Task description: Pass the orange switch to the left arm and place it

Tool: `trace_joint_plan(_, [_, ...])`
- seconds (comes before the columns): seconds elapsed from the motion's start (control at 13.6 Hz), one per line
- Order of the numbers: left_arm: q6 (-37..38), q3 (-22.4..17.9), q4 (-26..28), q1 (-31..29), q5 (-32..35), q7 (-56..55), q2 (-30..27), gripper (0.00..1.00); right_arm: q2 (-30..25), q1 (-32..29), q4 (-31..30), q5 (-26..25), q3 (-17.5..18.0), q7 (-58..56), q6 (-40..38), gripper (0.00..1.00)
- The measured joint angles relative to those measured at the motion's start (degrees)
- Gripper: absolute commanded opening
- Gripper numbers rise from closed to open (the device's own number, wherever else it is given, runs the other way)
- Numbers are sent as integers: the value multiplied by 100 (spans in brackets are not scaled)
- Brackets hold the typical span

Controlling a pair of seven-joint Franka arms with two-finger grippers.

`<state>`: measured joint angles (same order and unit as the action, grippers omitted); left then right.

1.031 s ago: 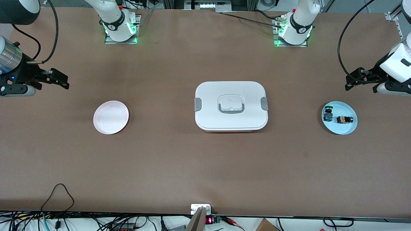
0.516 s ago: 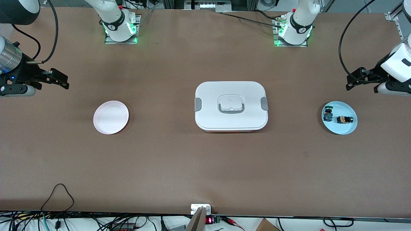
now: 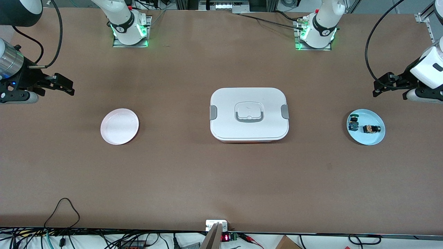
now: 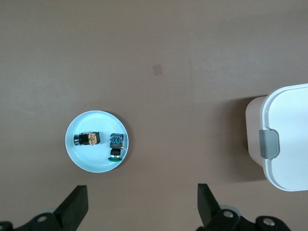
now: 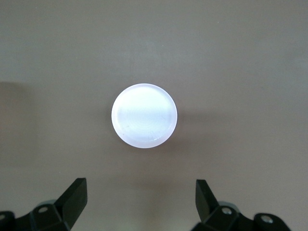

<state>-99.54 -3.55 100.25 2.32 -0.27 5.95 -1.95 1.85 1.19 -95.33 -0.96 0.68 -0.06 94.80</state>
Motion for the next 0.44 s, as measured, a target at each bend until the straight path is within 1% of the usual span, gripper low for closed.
trace_joint_plan(0.44, [12,-1,0,0,0,1,0,100,0,0,0,0,0,0,-44,100])
